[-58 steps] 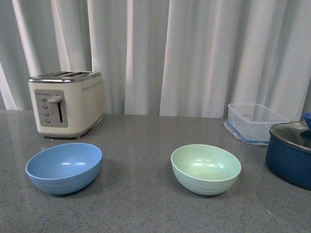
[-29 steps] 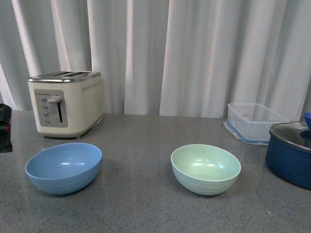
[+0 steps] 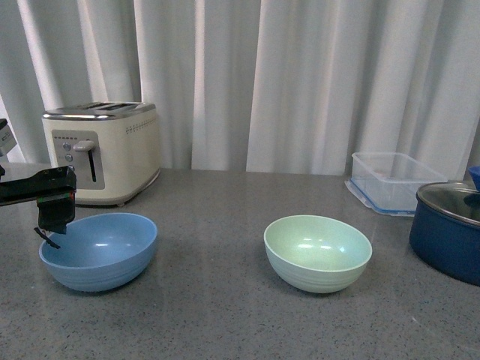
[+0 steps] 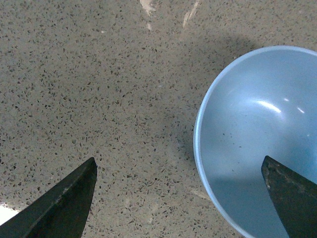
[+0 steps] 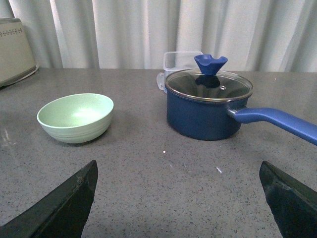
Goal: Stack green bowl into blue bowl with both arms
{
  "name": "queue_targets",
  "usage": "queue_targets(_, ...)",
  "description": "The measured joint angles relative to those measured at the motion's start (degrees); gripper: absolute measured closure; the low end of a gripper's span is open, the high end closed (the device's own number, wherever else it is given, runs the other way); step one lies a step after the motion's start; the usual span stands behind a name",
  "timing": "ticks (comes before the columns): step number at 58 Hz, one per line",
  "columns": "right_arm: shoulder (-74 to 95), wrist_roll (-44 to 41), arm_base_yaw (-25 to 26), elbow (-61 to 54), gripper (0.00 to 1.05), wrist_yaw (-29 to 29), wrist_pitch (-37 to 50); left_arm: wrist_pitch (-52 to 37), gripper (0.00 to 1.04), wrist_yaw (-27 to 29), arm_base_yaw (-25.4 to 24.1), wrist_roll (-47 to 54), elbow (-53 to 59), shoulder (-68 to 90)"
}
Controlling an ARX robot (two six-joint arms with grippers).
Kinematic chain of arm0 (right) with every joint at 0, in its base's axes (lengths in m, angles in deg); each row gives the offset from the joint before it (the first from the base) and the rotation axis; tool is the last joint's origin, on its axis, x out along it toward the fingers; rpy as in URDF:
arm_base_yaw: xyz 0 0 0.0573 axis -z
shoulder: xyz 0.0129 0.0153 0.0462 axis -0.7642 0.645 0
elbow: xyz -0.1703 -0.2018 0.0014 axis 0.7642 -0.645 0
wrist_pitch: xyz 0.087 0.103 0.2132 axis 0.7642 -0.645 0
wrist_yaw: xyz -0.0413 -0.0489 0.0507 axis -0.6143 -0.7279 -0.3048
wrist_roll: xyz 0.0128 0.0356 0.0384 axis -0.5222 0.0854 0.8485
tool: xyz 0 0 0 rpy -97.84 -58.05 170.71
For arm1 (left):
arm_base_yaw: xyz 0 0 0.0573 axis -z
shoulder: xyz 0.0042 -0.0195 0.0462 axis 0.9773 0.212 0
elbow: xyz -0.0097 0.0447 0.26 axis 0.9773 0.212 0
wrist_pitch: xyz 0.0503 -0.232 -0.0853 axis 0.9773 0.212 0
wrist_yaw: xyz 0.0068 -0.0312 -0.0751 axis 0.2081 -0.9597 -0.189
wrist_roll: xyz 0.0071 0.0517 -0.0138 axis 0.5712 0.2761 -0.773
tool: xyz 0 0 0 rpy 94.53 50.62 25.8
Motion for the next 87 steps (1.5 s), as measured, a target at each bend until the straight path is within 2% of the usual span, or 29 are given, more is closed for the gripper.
queue_targets(32,0.0,0.0,0.0,0.0,0.10,0.0,0.0,0.3,0.07,1.2,0.9,-1.2,-4.5,7.1)
queue_targets(37,0.0,0.0,0.0,0.0,0.10,0.0,0.0,0.5,0.17,1.7,1.2,-1.4,-4.7,7.5)
queue_targets(50,0.0,0.0,0.0,0.0,0.10,0.0,0.0,2.3,0.53,3.1,1.4,-3.0,-5.3,8.8)
queue_targets(68,0.0,0.0,0.0,0.0,0.10,0.0,0.0,2.9,1.02,2.1,1.3,-6.2,-5.3,8.9)
queue_targets(87,0.0,0.0,0.0,0.0,0.10,0.0,0.0,5.4,1.01,0.0,2.1,-8.3,-8.3,7.9)
